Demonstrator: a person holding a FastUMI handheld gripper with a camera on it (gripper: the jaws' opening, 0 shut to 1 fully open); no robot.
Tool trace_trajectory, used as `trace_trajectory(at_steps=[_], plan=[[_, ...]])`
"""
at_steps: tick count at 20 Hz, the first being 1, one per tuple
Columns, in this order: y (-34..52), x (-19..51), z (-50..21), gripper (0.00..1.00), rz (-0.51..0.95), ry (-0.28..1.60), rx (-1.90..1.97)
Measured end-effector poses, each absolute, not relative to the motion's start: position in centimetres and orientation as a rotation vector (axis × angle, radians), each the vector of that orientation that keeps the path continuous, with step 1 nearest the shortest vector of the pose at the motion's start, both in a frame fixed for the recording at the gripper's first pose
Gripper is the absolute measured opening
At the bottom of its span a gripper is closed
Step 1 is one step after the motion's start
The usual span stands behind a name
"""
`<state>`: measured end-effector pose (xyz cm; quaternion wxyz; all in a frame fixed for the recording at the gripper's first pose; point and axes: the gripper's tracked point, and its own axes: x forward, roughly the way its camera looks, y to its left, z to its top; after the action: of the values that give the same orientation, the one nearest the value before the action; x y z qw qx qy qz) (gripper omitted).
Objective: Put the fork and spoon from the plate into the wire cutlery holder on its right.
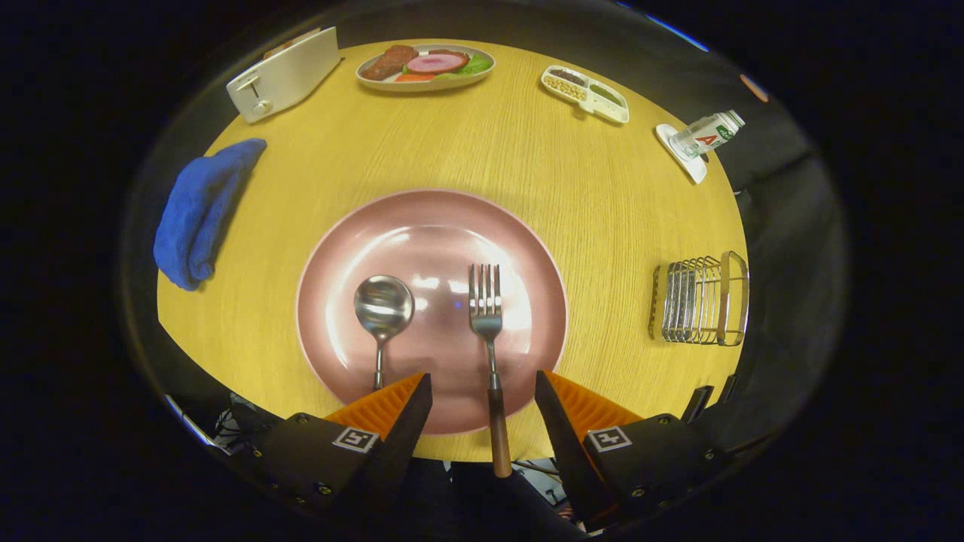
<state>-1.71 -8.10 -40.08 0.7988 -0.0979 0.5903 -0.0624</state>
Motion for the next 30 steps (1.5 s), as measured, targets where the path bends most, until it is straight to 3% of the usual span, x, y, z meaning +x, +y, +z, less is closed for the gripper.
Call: trace_trajectory(at_steps=[5,6,8,12,14,20,22,30], plan=[[-9.2,-2.1,-41.4,0.82,-0.125,1.334,-0.289],[-9.3,-2.0,-41.4,0.65,-0.119,1.345,-0.312],[-9.5,-1.9,-41.3,0.5,-0.115,1.355,-0.351],[-10.2,-1.6,-41.1,0.5,-0.125,1.369,-0.401],[-10.1,-1.4,-41.4,0.33,-0.1,1.374,-0.4],[-8.6,-1.6,-42.0,0.32,-0.037,1.391,-0.428],[-8.4,-1.5,-43.1,0.04,-0.016,1.406,-0.424],[-9.2,-1.6,-39.5,0.04,-0.097,1.38,-0.453]])
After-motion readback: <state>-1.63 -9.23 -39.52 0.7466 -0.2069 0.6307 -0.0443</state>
